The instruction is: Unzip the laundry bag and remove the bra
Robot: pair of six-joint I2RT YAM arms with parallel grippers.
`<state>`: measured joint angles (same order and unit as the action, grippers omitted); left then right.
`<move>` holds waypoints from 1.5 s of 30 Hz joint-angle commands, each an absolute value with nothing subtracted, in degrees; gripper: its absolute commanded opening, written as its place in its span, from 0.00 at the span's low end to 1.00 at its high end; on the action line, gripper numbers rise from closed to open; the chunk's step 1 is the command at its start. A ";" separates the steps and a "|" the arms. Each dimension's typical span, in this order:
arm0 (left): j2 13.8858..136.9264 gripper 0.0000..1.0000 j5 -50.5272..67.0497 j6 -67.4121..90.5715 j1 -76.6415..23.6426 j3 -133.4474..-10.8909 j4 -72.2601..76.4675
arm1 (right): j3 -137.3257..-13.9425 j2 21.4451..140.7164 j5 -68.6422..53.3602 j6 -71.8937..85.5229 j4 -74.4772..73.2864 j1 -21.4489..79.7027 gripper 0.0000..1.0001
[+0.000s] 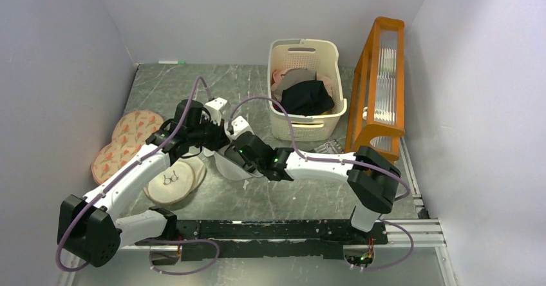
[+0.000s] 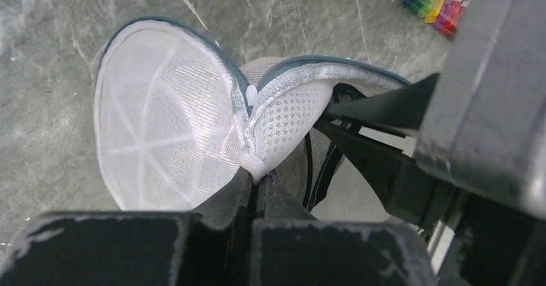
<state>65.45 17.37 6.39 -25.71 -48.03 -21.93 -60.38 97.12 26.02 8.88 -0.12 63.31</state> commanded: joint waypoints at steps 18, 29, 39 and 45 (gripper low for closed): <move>67.60 0.07 18.19 5.45 -26.01 -49.04 -20.82 | -53.31 70.50 21.44 14.95 12.00 64.27 0.00; 67.89 0.07 18.16 5.50 -26.06 -49.02 -20.96 | -50.08 55.78 17.48 15.68 22.84 64.19 0.00; 68.16 0.07 19.32 5.47 -26.15 -49.10 -20.93 | -51.27 53.00 19.26 13.34 27.03 64.17 0.00; 69.52 0.07 20.15 5.36 -26.19 -49.27 -21.47 | -54.91 57.88 19.32 12.70 25.78 64.19 0.00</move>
<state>68.58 18.11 6.24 -25.78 -48.03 -22.11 -51.55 55.53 19.11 14.02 24.03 64.20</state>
